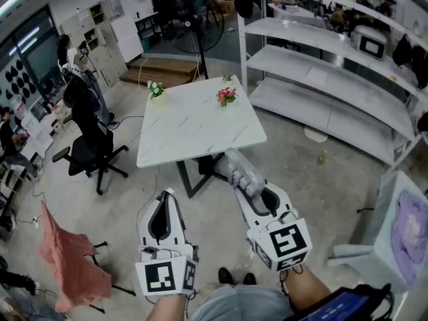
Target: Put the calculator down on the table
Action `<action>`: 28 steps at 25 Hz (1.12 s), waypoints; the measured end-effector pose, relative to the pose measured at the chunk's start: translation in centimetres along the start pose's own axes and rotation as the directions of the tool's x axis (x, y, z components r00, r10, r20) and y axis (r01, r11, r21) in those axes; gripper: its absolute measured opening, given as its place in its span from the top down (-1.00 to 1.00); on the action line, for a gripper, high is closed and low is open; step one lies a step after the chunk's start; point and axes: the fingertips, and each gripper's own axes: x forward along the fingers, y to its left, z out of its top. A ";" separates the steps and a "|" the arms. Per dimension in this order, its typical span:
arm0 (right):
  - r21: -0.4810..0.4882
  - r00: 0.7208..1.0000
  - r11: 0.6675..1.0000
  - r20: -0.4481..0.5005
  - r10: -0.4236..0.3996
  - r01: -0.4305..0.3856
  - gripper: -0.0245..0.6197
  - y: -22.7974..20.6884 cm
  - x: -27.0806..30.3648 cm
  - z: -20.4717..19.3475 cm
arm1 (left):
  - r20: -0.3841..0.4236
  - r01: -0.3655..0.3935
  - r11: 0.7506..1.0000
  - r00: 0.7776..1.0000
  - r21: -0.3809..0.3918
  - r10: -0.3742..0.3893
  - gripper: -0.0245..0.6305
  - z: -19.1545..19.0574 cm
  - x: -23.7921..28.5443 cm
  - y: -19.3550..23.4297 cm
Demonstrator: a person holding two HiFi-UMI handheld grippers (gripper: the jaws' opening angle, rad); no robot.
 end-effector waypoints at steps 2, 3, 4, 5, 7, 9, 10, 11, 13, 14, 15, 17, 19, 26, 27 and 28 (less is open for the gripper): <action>-0.001 1.000 1.000 0.000 0.001 -0.001 0.48 0.0 0.2 0.2 | -0.001 0.000 1.000 1.000 0.001 0.000 0.90 0.0 0.1 0.1; -0.002 1.000 1.000 -0.001 0.002 -0.002 0.48 0.0 0.2 0.2 | -0.001 0.000 1.000 1.000 0.001 0.000 0.90 0.0 0.2 0.1; -0.002 1.000 1.000 -0.002 0.004 -0.004 0.48 0.0 0.2 0.2 | -0.001 -0.001 1.000 1.000 0.002 0.001 0.90 0.0 0.2 0.0; -0.002 1.000 1.000 -0.003 0.005 -0.005 0.48 0.0 0.1 0.2 | -0.002 -0.002 1.000 1.000 0.003 0.002 0.90 -0.1 0.1 -0.1; 0.003 1.000 1.000 0.000 0.008 -0.008 0.48 -0.2 -0.1 0.1 | -0.005 -0.005 1.000 1.000 0.004 0.005 0.90 -0.2 0.1 -0.3; 0.019 1.000 1.000 0.013 0.017 -0.017 0.48 -0.4 -0.2 0.3 | -0.013 -0.011 1.000 1.000 0.003 0.011 0.90 -0.2 0.2 -0.4; 0.027 1.000 0.999 0.016 0.021 -0.021 0.48 -0.5 -0.2 0.3 | -0.018 -0.014 1.000 1.000 0.002 0.014 0.90 -0.3 0.2 -0.4; 0.031 1.000 0.999 0.016 0.023 -0.024 0.48 -0.7 -0.3 0.3 | -0.022 -0.018 1.000 1.000 0.001 0.018 0.90 -0.4 0.2 -0.4; 0.032 1.000 0.999 0.010 0.025 -0.025 0.48 -1.0 -0.4 0.1 | -0.028 -0.027 1.000 0.999 -0.001 0.027 0.90 -0.7 0.1 -0.5; 0.033 1.000 0.999 0.008 0.025 -0.026 0.48 -1.2 -0.5 0.0 | -0.030 -0.032 0.999 0.999 -0.002 0.032 0.90 -0.9 0.0 -0.5; 0.034 1.000 0.999 0.006 0.026 -0.026 0.47 -1.3 -0.6 -0.1 | -0.033 -0.035 0.999 0.999 -0.002 0.035 0.90 -1.0 -0.1 -0.6; 0.036 1.000 0.999 0.005 0.025 -0.025 0.47 -1.7 -0.6 -0.2 | -0.040 -0.041 0.999 0.998 -0.001 0.041 0.90 -1.3 0.0 -0.6; 0.039 1.000 0.999 -0.001 0.025 -0.025 0.47 -2.0 -0.1 -0.5 | -0.050 -0.047 0.999 0.998 0.000 0.047 0.90 -1.8 0.2 -0.3; 0.044 0.999 0.998 -0.029 0.037 -0.036 0.47 -2.6 3.9 -1.9 | -0.074 -0.083 0.996 0.994 -0.009 0.083 0.90 -3.9 2.8 2.5; 0.045 0.999 0.998 -0.036 0.039 -0.037 0.47 -2.7 4.8 -2.2 | -0.079 -0.086 0.996 0.993 -0.013 0.085 0.90 -4.4 3.5 3.0; 0.048 0.998 0.998 -0.043 0.040 -0.038 0.47 -2.7 5.7 -2.5 | -0.084 -0.088 0.996 0.993 -0.016 0.086 0.90 -4.9 4.3 3.6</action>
